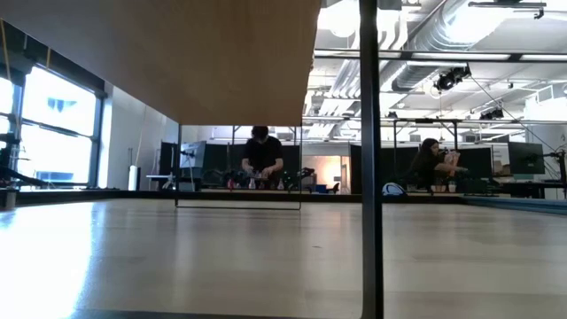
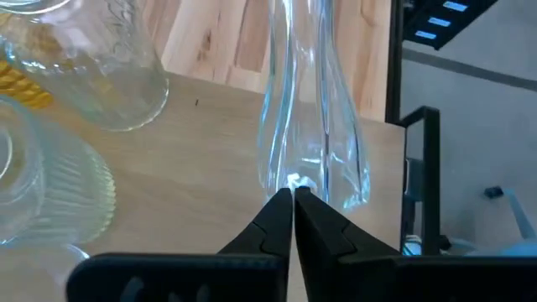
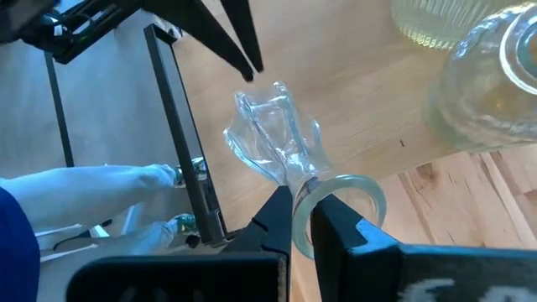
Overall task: Sort vases onto shelf
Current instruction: Put the bottom transparent vase on the shelf
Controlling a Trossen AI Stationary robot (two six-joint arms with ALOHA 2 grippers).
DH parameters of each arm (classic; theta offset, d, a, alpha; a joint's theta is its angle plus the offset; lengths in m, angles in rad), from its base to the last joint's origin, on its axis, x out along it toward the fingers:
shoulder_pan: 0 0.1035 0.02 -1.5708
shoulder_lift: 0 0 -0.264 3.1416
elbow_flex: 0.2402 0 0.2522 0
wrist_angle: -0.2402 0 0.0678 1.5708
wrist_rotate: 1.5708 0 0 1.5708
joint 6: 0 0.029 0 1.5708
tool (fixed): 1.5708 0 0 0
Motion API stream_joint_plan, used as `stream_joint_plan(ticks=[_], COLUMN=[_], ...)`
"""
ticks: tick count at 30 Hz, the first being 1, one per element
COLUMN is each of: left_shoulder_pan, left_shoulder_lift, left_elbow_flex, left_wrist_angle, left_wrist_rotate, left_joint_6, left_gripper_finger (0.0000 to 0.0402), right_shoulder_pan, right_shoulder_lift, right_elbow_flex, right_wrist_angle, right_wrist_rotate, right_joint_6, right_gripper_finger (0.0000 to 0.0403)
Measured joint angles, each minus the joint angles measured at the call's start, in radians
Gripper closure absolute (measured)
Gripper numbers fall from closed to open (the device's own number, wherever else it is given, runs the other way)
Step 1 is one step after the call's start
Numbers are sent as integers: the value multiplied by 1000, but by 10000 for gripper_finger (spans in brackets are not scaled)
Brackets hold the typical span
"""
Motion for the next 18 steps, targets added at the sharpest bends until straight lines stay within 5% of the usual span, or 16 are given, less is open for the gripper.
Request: stream_joint_plan(ticks=[18], left_shoulder_pan=[9], left_shoulder_lift=[8], left_elbow_flex=[0], left_wrist_angle=[-5], left_wrist_rotate=[7], left_joint_6=[-10], left_gripper_finger=[212], right_shoulder_pan=[-33], right_shoulder_lift=[-1], right_elbow_flex=[0], right_wrist_angle=[-31], right_wrist_rotate=[4], right_joint_6=[-32], right_gripper_finger=[396])
